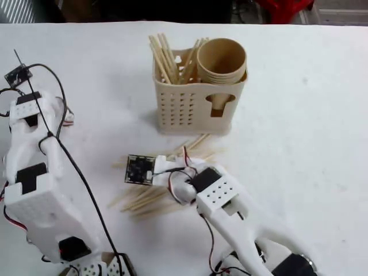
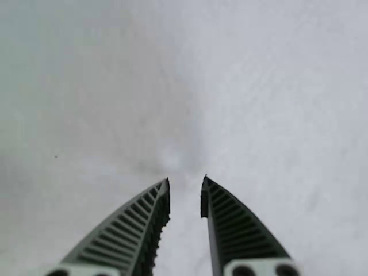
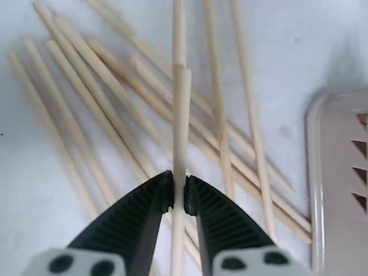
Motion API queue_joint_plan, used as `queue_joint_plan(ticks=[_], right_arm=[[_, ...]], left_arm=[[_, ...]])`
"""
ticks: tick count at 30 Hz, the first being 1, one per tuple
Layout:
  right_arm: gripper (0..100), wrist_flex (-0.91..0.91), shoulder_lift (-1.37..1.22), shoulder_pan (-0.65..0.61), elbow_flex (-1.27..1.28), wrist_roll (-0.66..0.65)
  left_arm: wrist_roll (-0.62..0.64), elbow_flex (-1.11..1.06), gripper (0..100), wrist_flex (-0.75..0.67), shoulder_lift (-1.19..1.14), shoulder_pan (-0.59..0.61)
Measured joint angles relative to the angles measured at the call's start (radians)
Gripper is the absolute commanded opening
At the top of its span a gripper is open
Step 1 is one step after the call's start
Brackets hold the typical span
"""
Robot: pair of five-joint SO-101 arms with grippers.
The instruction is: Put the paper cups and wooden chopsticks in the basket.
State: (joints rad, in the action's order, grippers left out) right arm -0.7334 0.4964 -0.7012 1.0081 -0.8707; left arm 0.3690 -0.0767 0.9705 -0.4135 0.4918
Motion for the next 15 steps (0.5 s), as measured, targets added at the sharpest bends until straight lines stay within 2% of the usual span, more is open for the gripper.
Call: queue_joint_plan(ticks=[7, 15], right_arm=[[1.6, -0.098, 0.11, 0.009, -0.078, 0.071], [1.6, -0.192, 0.141, 0.028, -0.446, 0.238]], left_arm=[[0.0, 0.0, 11, 0.0, 0.0, 0.0], [0.0, 0.0, 11, 0.0, 0.0, 0.0]])
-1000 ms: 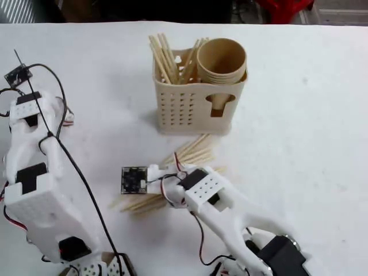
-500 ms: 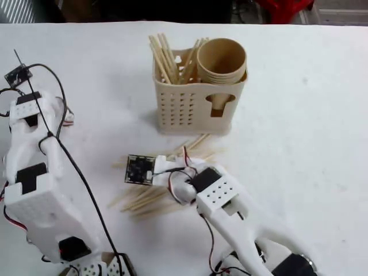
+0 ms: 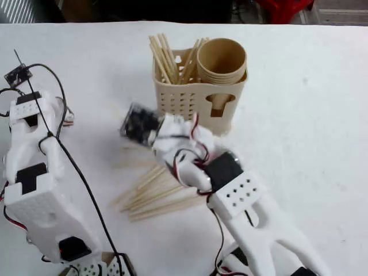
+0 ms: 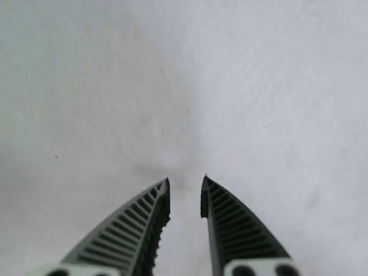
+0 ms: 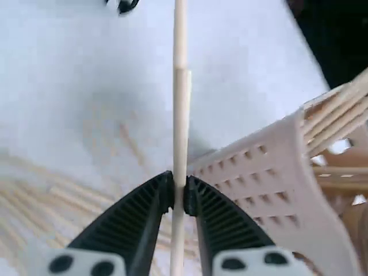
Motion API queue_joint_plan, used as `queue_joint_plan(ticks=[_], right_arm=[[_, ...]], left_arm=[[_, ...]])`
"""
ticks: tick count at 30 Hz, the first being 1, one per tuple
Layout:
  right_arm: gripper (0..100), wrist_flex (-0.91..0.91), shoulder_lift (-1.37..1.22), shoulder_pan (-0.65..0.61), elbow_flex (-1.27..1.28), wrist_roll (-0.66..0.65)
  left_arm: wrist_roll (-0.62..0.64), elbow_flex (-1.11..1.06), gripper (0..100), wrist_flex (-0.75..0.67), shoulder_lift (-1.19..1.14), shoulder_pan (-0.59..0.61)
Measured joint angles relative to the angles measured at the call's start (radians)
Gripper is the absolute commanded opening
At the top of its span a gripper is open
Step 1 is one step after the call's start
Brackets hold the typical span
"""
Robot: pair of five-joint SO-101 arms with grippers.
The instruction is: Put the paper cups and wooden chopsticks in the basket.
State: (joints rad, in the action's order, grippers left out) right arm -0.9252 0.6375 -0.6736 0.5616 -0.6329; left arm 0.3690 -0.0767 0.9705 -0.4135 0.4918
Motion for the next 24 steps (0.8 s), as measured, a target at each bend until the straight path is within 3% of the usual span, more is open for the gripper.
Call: queue_joint_plan(ticks=[6, 14, 20, 24], right_arm=[[1.7, 0.106, 0.0, -0.002, -0.265, 0.155], [1.7, 0.529, -0.018, 0.017, -0.342, 0.19], [1.7, 0.664, -0.233, 0.098, -0.465, 0.206], [1.7, 0.701, -0.404, 0.161, -0.555, 0.338]], left_arm=[[0.0, 0.0, 11, 0.0, 0.0, 0.0], [0.0, 0.0, 11, 0.0, 0.0, 0.0], [0.0, 0.0, 11, 0.0, 0.0, 0.0], [0.0, 0.0, 11, -0.015, 0.0, 0.0]])
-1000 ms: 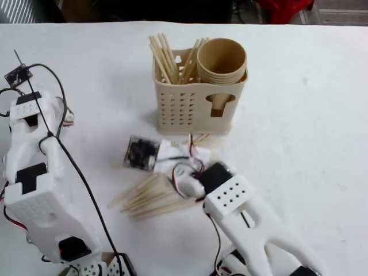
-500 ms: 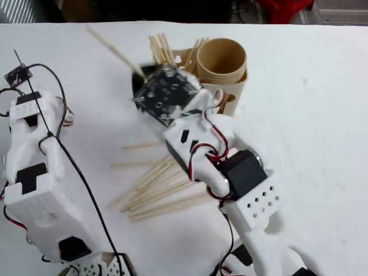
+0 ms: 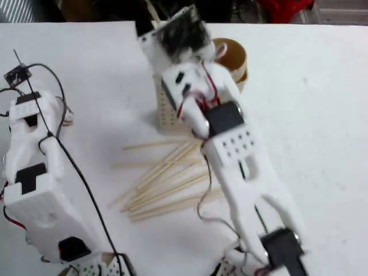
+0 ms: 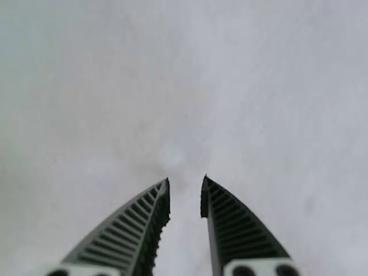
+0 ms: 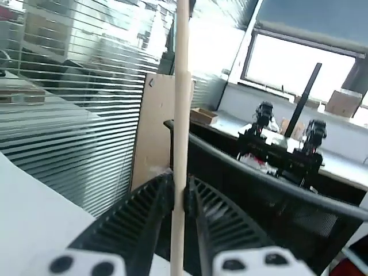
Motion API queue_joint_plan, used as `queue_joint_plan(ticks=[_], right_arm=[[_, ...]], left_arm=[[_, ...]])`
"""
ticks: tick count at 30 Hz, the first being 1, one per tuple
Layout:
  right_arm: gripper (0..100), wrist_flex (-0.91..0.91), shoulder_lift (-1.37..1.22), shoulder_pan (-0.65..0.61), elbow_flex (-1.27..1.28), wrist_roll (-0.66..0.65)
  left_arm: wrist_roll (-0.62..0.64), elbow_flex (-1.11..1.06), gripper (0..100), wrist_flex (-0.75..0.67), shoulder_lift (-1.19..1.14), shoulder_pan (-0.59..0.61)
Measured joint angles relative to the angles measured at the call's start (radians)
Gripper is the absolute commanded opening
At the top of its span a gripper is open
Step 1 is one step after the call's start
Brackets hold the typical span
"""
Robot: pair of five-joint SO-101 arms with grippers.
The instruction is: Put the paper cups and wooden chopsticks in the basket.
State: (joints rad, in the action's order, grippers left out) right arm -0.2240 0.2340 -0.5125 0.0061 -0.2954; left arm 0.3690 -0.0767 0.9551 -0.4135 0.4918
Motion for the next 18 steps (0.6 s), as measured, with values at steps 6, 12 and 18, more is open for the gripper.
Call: queue_joint_plan(ticks=[6, 12, 18], right_arm=[[1.9, -0.002, -0.107, 0.058, -0.035, 0.15], [12.3, -0.106, -0.103, 0.054, -0.043, 0.16], [14.0, -0.304, -0.014, 0.054, -0.043, 0.166]], left_arm=[[0.0, 0.0, 11, -0.005, 0.0, 0.0], [0.0, 0.0, 11, -0.005, 0.0, 0.0], [0.0, 0.0, 11, -0.005, 0.0, 0.0]])
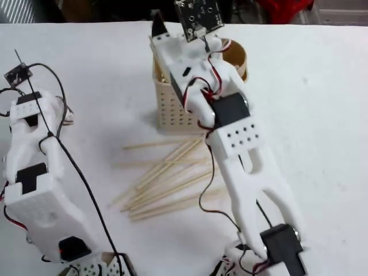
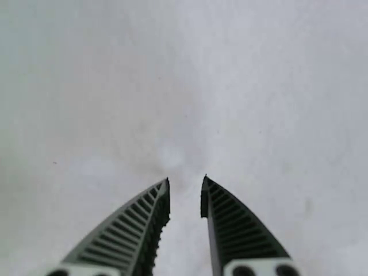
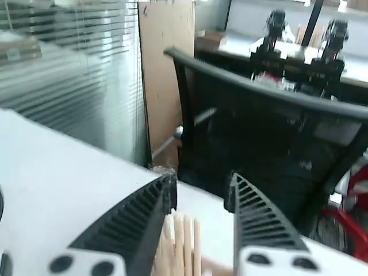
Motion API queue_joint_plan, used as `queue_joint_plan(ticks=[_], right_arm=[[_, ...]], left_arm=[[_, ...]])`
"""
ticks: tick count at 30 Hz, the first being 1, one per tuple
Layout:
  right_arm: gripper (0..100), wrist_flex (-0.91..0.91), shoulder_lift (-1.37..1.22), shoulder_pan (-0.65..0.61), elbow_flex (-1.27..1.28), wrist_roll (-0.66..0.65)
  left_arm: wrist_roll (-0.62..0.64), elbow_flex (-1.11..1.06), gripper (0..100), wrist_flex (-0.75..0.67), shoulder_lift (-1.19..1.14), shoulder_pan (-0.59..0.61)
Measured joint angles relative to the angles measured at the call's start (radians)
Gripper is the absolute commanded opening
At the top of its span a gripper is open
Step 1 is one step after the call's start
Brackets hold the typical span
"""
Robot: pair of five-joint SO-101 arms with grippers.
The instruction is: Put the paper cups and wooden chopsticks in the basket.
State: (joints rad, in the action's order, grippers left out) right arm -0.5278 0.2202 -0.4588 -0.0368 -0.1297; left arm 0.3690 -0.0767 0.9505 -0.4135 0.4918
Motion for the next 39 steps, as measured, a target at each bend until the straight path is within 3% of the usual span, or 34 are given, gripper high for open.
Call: queue_joint_plan(ticks=[5, 9, 12, 15, 18, 26, 30, 35, 39], right_arm=[[7.6, -0.293, 0.114, 0.003, 0.0, 0.0], [3.0, -0.651, 0.215, 0.026, -0.005, 0.0], [1.6, -0.928, 0.276, 0.086, 0.002, 0.0], [1.7, -1.071, 0.345, 0.189, 0.101, -0.044], [1.7, -1.076, 0.433, 0.318, 0.299, -0.16], [1.7, -0.862, 0.769, 0.677, 0.996, -0.473], [1.7, -0.802, 0.953, 0.822, 1.206, -0.588], [1.7, -0.707, 1.077, 0.853, 1.404, -0.657], [1.7, -0.612, 1.114, 0.858, 1.562, -0.674]], left_arm=[[0.0, 0.0, 11, 0.0, 0.0, 0.0], [0.0, 0.0, 11, 0.0, 0.0, 0.0], [0.0, 0.0, 11, 0.0, 0.0, 0.0], [0.0, 0.0, 11, 0.02, 0.0, 0.0], [-0.017, 0.014, 11, 0.091, 0.0, 0.0], [-0.305, 0.267, 11, 0.48, 0.0, -0.095], [-0.416, 0.379, 11, 0.644, 0.0, -0.155], [-0.54, 0.482, 11, 0.79, 0.0, -0.212], [-0.603, 0.471, 10, 0.816, 0.014, -0.233]])
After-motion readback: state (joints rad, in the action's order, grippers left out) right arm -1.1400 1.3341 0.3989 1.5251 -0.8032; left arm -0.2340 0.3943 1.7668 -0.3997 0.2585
